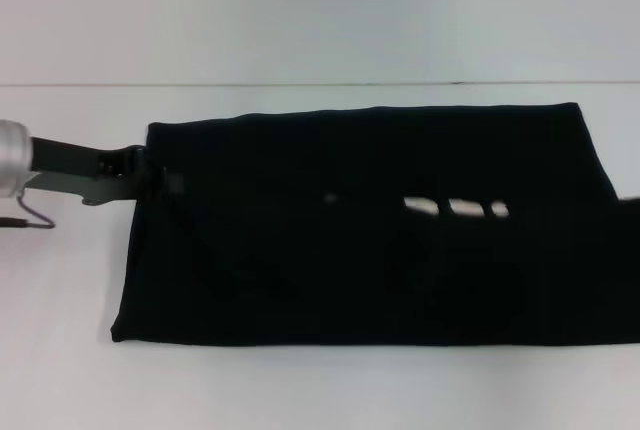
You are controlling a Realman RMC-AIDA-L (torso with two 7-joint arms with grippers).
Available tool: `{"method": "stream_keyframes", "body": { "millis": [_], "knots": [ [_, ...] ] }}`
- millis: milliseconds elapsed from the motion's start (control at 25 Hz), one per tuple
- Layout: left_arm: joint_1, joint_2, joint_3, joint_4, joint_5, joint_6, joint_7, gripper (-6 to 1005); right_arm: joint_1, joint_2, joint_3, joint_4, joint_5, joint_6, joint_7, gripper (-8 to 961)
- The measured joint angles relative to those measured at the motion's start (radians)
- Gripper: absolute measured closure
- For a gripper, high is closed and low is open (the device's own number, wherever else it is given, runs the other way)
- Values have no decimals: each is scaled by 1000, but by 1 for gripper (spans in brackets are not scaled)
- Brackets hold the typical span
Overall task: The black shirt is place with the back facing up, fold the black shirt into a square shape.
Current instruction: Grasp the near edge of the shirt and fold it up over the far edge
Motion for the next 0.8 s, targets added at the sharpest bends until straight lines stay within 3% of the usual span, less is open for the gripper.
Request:
{"method": "stream_keyframes", "body": {
  "millis": [200,640,800],
  "knots": [
    [-12,-23,77,-31,1,-154,-34,865,47,12,-18,141,-22,222,-2,896],
    [-55,-34,94,-17,-4,-247,-71,853,125,15,-30,82,-17,268,54,896],
    [-67,-39,100,-23,-3,-314,-82,848,142,21,-57,110,-20,366,59,896]
  ]
}}
